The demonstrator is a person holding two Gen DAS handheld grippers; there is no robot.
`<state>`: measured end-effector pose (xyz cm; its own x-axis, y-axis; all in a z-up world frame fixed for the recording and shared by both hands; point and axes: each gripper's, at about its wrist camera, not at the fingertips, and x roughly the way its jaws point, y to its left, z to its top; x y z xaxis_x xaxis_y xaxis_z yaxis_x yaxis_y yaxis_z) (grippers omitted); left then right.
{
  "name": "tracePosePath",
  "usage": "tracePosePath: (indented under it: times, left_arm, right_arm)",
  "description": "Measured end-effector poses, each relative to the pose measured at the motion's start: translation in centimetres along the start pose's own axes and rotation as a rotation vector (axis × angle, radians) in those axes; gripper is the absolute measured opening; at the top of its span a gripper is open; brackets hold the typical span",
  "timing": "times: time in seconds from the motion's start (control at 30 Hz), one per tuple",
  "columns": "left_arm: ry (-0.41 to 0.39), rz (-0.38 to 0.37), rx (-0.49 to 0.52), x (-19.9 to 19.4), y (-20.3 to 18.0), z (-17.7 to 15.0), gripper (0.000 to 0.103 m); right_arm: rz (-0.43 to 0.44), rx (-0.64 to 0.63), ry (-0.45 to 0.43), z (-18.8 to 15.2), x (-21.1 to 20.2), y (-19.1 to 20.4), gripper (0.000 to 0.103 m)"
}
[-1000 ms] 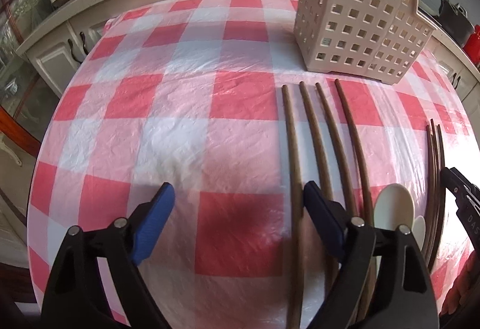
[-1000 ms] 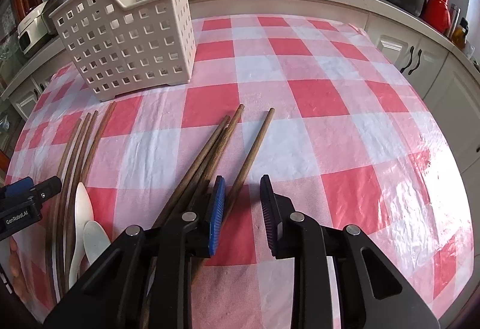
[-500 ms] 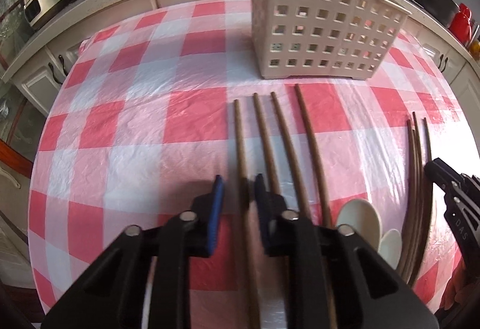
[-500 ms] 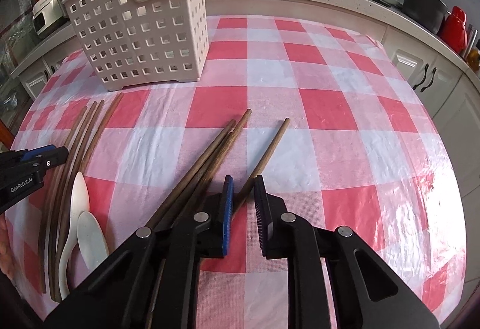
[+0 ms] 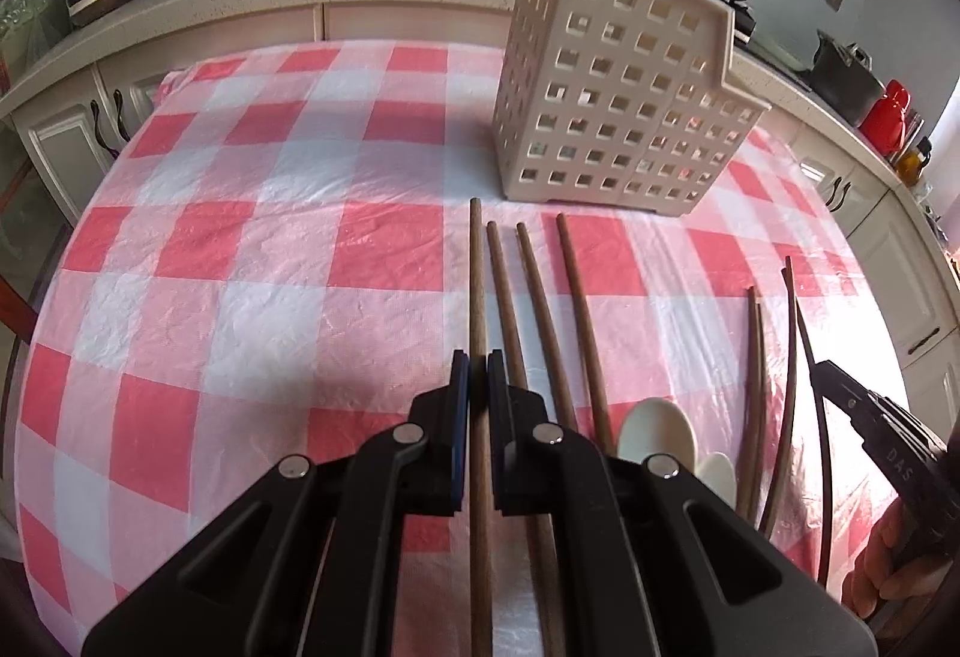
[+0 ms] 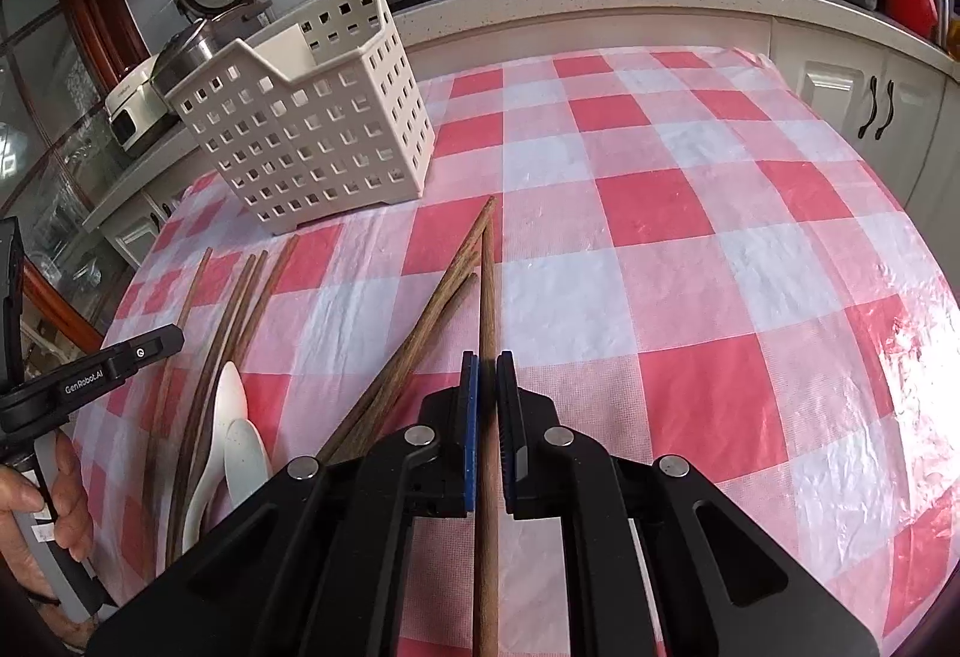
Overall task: Organize utensils
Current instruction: 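Lift the chopstick in the left tool toward the white basket while the right tool carries its chopstick there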
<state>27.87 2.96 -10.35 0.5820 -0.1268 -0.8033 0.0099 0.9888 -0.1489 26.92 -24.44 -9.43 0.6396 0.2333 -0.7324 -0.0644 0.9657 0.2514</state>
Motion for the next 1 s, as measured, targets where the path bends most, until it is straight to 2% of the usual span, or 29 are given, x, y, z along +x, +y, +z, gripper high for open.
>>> tracePosePath:
  times: [0.13, 0.3, 0.63, 1.0]
  left_arm:
    - [-0.064, -0.007, -0.003, -2.4, -0.1, -0.2, 0.006]
    - [-0.133, -0.005, 0.005, -4.7, -0.3, -0.1, 0.006]
    - [-0.283, -0.007, 0.027, -9.3, -0.9, -1.0, 0.006]
    - [-0.378, -0.006, 0.041, -13.3, -0.8, -2.6, 0.006]
  right_arm:
    - [-0.021, 0.013, -0.064, 0.7, -1.8, -0.3, 0.008]
    - [-0.033, 0.017, -0.095, 1.3, -2.6, -0.8, 0.008]
    - [0.032, -0.034, -0.249, 1.4, -7.3, 0.5, 0.009]
    - [0.032, -0.138, -0.358, 0.6, -12.0, 3.0, 0.009]
